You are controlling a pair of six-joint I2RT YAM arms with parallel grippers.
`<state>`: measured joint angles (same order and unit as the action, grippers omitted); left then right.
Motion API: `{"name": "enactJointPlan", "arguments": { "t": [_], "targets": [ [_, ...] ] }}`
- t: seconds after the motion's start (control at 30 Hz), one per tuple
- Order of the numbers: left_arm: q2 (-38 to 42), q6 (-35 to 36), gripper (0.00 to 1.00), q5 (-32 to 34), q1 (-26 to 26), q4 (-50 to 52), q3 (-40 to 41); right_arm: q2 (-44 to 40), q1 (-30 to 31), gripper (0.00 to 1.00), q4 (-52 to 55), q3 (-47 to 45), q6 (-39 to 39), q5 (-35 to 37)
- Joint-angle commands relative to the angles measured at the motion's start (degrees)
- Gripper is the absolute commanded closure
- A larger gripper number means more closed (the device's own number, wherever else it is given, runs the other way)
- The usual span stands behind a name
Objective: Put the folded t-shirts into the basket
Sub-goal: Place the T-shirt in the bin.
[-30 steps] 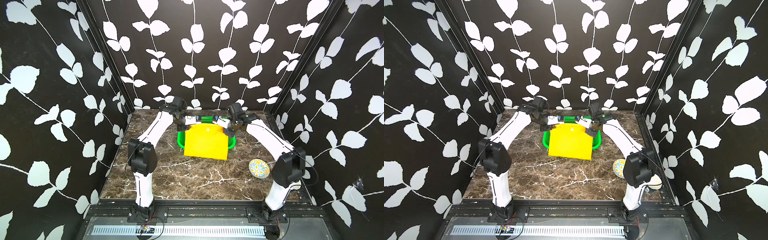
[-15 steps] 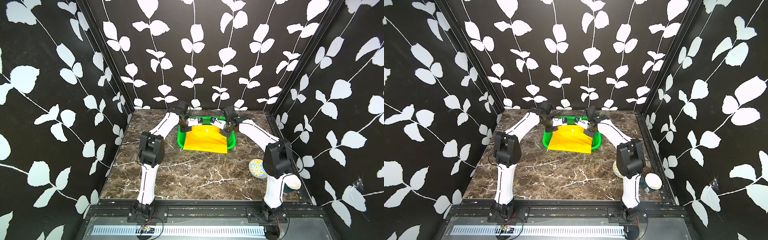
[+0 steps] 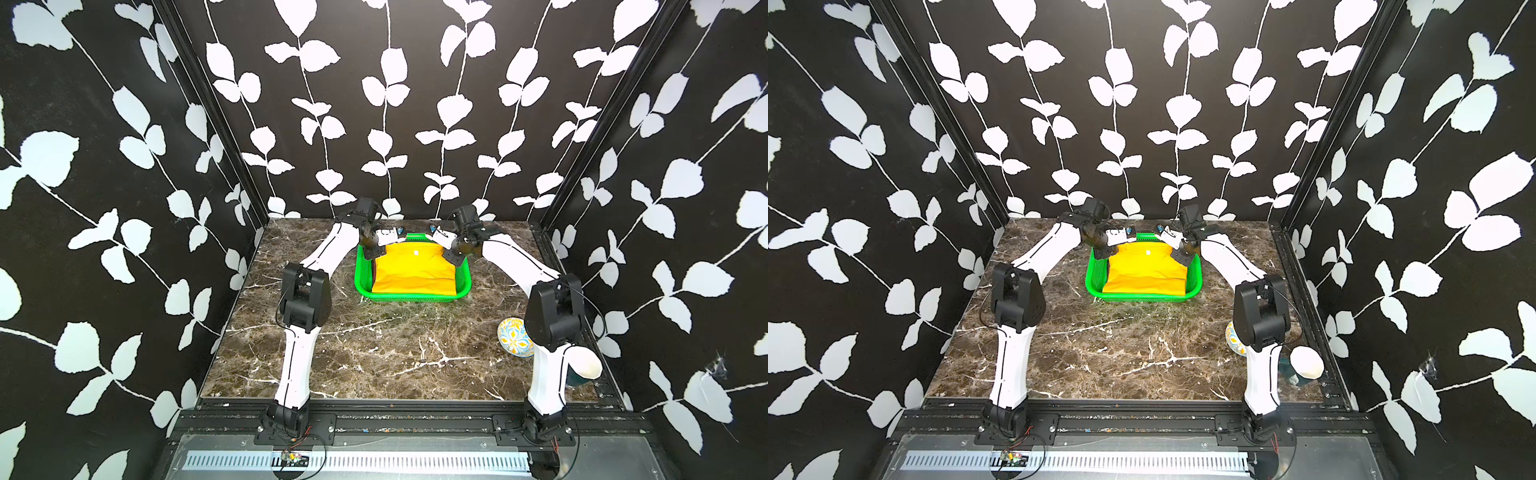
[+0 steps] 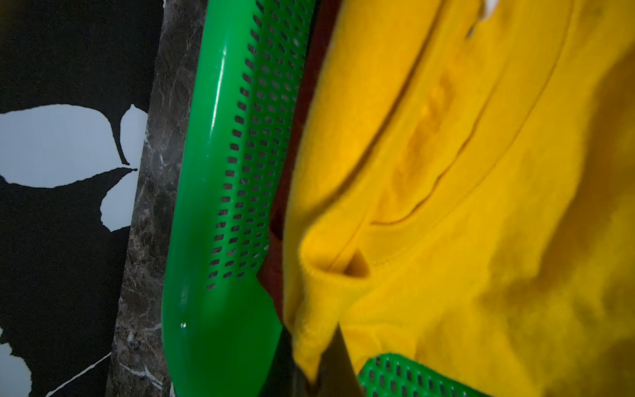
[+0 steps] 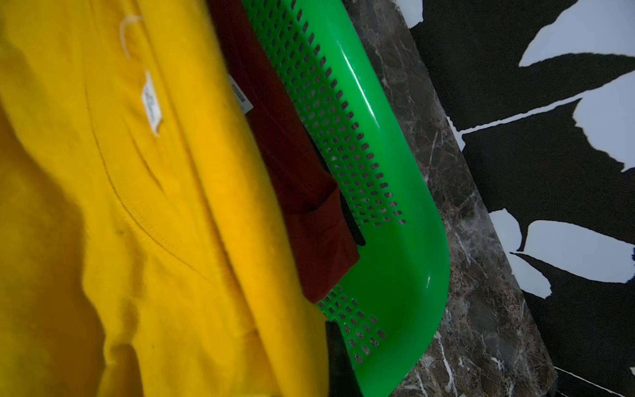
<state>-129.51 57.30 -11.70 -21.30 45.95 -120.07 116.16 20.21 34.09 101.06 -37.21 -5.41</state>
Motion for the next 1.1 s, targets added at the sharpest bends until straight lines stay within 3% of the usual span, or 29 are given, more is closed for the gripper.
{"name": "enactJointPlan", "arguments": {
  "t": [0.0, 0.1, 0.37, 0.5, 0.67, 0.7, 0.73, 0.77, 0.83, 0.97, 1.07],
  "targets": [
    [-0.98, -1.08, 1.0, 3.89, 0.82, 0.82, -1.2, 1.35, -1.23, 0.98, -1.34, 1.82, 1.35, -0.56],
    [-2.11, -2.4, 1.0, 6.84, 0.89, -0.01, -2.39, 1.82, -1.37, 0.97, -3.36, 1.46, 1.27, -1.23],
    [-2.85, -6.05, 1.0, 5.13, 1.0, 0.87, -4.54, 1.97, -4.58, 0.95, -6.89, 1.71, 5.44, -7.94],
    [-3.15, -6.51, 1.0, 6.26, 1.08, 0.01, -4.39, 0.56, -5.38, 0.89, -11.23, -2.43, 7.25, -9.06],
    [-3.26, -7.71, 1.0, 7.81, 1.16, -1.17, -4.94, -0.21, -6.47, 0.73, -13.35, -4.83, 9.39, -9.74],
    [-3.24, -8.1, 0.93, 7.21, 1.17, -1.03, -5.06, -0.71, -6.49, 0.72, -13.4, -5.0, 10.04, -10.27],
    [-3.21, -8.58, 0.63, 6.35, 1.17, -1.02, -5.08, -1.8, -6.47, 0.71, -13.24, -5.21, 10.87, -11.35],
    [-3.16, -9.32, 0.5, 5.82, 1.17, -1.32, -5.07, -2.81, -6.47, 0.71, -12.75, -5.29, 12.06, -12.42],
    [-2.89, -10.25, 0.44, 4.2, 1.17, -0.67, -5.42, -5.31, -6.45, 0.7, -12.01, -6.18, 14.7, -14.68],
    [0.03, -11.72, 0.4, -0.18, 1.17, 0.55, -5.27, -10.94, -6.12, 0.65, -7.79, -8.1, 21.73, -20.21],
    [2.99, -12.85, 0.4, -3.0, 1.17, 2.39, -5.03, -13.55, -5.22, 0.64, -3.19, -9.04, 33.96, -20.97]
  ]
}}
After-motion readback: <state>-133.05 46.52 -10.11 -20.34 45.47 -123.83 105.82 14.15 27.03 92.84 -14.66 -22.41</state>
